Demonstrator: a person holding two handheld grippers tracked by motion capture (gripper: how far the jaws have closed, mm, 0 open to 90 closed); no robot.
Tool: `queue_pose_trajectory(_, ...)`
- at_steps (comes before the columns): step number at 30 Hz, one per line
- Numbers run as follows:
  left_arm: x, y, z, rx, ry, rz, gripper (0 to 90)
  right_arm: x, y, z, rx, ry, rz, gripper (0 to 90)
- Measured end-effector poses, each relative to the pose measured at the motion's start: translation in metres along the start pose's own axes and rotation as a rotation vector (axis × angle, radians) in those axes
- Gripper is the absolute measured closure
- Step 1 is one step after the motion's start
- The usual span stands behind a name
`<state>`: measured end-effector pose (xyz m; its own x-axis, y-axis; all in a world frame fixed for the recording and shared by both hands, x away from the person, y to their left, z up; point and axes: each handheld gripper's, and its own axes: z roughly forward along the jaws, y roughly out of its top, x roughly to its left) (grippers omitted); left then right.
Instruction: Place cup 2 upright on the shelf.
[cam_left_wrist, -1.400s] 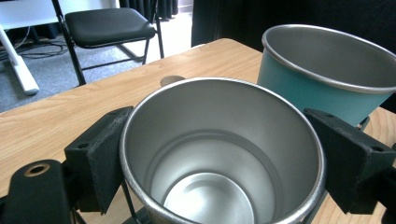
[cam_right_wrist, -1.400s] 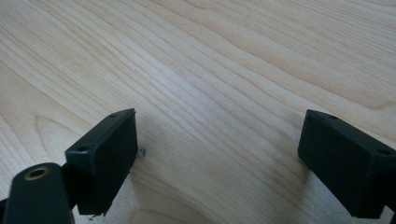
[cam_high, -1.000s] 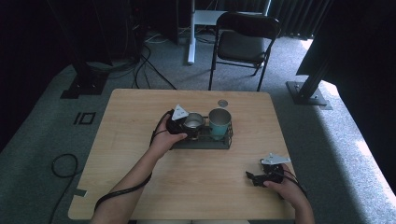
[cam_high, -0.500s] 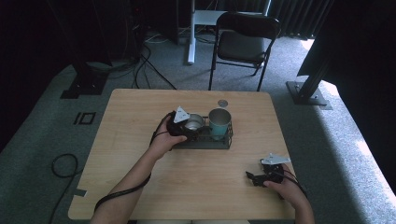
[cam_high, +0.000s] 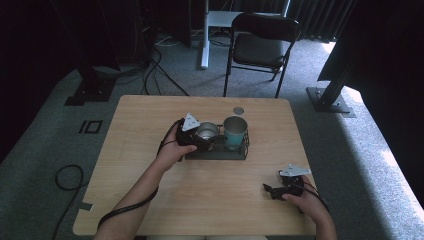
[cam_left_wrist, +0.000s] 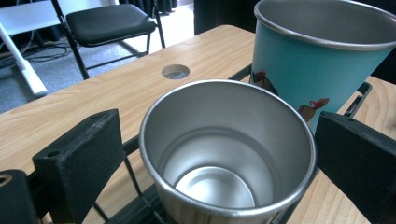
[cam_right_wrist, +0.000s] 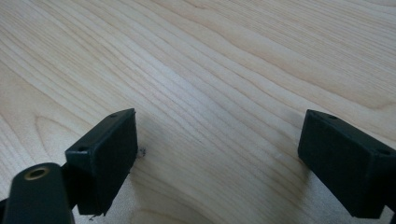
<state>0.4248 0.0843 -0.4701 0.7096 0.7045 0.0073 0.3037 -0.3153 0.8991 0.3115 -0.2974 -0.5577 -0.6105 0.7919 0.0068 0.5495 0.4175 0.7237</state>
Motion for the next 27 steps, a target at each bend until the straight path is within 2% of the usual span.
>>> queue_pose_trajectory(8,0.002,-0.001,-0.014,-0.034,0.004,-0.045,3.2,0.000,0.000,0.000,0.000,0.000,0.000,11.6)
queue_pose_trajectory(21,0.007,-0.004,-0.032,-0.048,0.007,-0.059,4.6,0.000,0.000,0.000,0.000,0.000,0.000,11.6)
queue_pose_trajectory(24,0.009,-0.005,-0.037,-0.063,-0.022,-0.090,4.6,0.000,0.000,0.000,0.000,0.000,0.000,11.6)
queue_pose_trajectory(27,0.011,-0.006,-0.040,-0.058,-0.013,-0.080,4.7,0.000,0.000,0.000,0.000,0.000,0.000,11.6)
